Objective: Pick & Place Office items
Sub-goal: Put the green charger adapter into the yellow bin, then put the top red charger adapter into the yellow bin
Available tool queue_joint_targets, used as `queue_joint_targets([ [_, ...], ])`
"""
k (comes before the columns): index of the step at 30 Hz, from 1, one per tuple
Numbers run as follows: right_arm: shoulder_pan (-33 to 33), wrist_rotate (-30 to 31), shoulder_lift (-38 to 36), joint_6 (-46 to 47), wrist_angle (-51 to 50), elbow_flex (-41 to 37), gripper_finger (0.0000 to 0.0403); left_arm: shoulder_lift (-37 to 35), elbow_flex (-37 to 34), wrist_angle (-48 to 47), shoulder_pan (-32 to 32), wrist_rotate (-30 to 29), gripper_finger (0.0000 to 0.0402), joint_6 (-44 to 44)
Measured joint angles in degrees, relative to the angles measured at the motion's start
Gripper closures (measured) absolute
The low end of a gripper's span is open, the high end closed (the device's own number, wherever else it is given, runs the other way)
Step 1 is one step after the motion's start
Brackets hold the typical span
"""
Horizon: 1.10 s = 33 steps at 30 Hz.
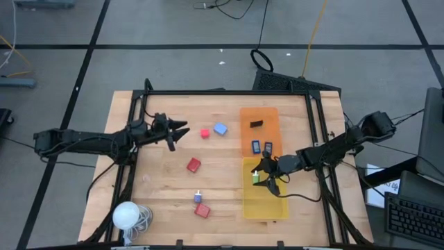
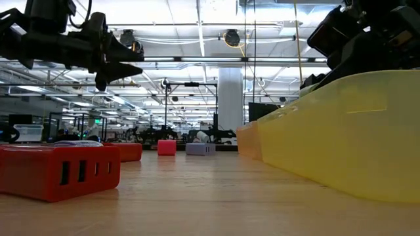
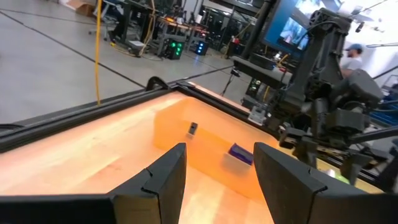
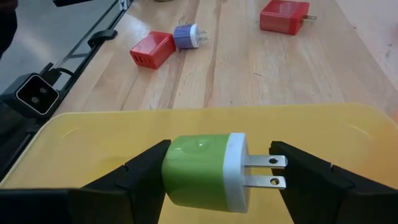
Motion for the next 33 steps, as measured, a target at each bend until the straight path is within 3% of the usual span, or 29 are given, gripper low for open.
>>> queue_joint_targets([
  [7, 0.0, 0.0, 0.0, 0.9, 0.0, 0.0, 0.0141, 0.0, 0.0, 0.1, -1.5, -0.1, 0.0215, 0.6],
  [19, 0.0, 0.0, 0.0, 2.4, 1.7, 0.0, 0.0093, 0.0, 0.0, 0.2, -1.5, -0.2, 0.0215, 0.8],
  [24, 0.0, 0.0, 0.0, 2.2, 1.7, 0.0, 0.0095, 0.0, 0.0, 0.1, -1.8, -0.1, 0.0215, -7.7],
  [29, 0.0, 0.0, 0.0, 2.2, 2.3, 0.0, 0.0100, 0.0, 0.0, 0.1, -2.9, 4.4, 0.0215, -7.6],
  [33, 0.0, 0.0, 0.0, 1.7, 2.8, 0.0, 0.0100, 0.6, 0.0, 0.2, -6.8, 13.0, 0.0215, -3.5],
])
